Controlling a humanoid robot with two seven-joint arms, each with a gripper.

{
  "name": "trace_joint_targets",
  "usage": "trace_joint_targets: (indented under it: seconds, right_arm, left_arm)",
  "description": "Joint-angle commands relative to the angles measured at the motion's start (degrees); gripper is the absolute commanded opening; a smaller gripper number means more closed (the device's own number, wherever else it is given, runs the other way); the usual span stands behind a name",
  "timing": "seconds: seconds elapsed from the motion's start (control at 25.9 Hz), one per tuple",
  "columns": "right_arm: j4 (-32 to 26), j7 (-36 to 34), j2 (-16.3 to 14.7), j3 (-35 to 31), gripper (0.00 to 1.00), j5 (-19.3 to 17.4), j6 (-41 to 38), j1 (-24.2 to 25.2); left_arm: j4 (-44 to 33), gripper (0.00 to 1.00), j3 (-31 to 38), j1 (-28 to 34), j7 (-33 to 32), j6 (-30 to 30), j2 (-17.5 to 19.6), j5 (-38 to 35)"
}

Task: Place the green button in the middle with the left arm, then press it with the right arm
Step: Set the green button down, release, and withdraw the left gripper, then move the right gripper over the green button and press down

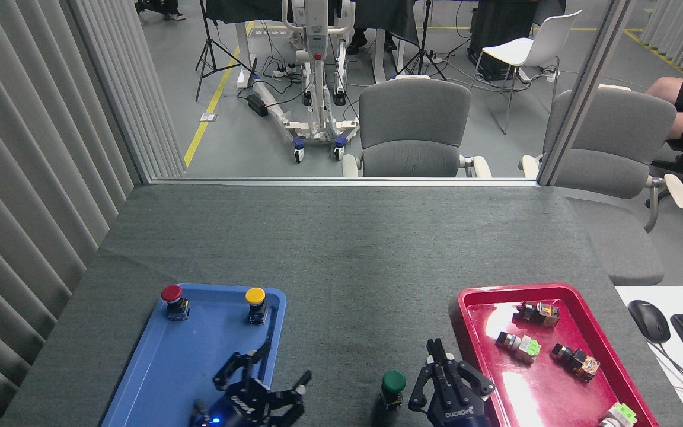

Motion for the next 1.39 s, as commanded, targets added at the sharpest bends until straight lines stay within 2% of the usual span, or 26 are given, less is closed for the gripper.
trace_joint_targets:
  seconds: [0.0, 0.08, 0.15, 0.23, 0.39, 0.62, 0.73, 0.89, 0.93, 0.97, 1.08, 1.12, 1.35]
  right_arm:
    - [0.1, 0.1, 0.1, 2.1, 0.12, 0.5, -3.2, 0.1]
    - [0.5, 2.5, 0.1, 3.4, 0.11, 0.9, -3.5, -0.1]
    - [0.5, 6.1, 0.3, 3.5, 0.12, 1.1, -3.4, 0.0]
    - [0.8, 6.8, 0.2, 3.5, 0.12, 1.1, -3.3, 0.0]
    - [3.7, 7.0, 0.3, 4.0, 0.13, 1.1, -3.9, -0.5]
    - [8.2, 7.1, 0.2, 4.8, 0.14, 1.1, -3.9, -2.1]
    - [8.9, 7.1, 0.2, 4.8, 0.14, 1.1, -4.0, -2.3]
    - [8.8, 7.7, 0.3, 4.8, 0.16, 0.9, -4.8, -2.3]
    - [8.4, 7.2, 0.3, 4.8, 0.23, 0.8, -4.8, -2.3]
    - [7.9, 6.4, 0.4, 4.7, 0.36, 0.3, -4.6, -2.3]
    - [5.9, -0.8, 0.7, 4.2, 0.93, -1.3, -4.1, -2.4]
    - [5.8, -2.5, 0.8, 4.1, 0.99, -1.9, -4.0, -2.4]
    - [2.6, -4.0, 0.7, 3.5, 1.00, -2.4, -4.0, -2.4]
  left_arm:
    - [-1.2, 0.99, 8.7, 2.8, -1.2, 0.0, 1.6, 4.2]
    - [-2.6, 0.99, 11.2, 4.4, -4.5, 0.8, 1.5, 4.6]
    - [-6.9, 0.99, 13.4, 5.5, -9.2, 5.5, 1.7, 4.6]
    - [-10.1, 0.99, 14.4, 8.2, -11.1, 10.2, 1.7, 4.6]
    - [-10.7, 0.99, 14.6, 9.0, -7.6, 14.1, 1.1, 4.6]
    - [-13.4, 0.99, 15.3, 9.3, -7.7, 16.9, 1.1, 4.9]
    - [-13.9, 0.99, 15.1, 8.9, -7.8, 23.9, -0.8, 5.0]
    - [-14.0, 0.99, 15.0, 7.9, -7.7, 24.6, -1.1, 4.9]
    - [-14.0, 0.99, 15.0, 7.5, -7.7, 24.6, -1.1, 4.9]
    - [-13.9, 0.99, 15.0, 7.1, -7.7, 24.6, -1.0, 4.9]
    - [-13.7, 0.99, 15.0, 6.0, -7.9, 24.5, -0.9, 5.1]
    - [-13.7, 0.99, 14.9, 5.8, -7.9, 24.4, -1.0, 5.1]
    - [-13.3, 0.99, 13.8, 5.6, -7.7, 24.4, -2.4, 5.1]
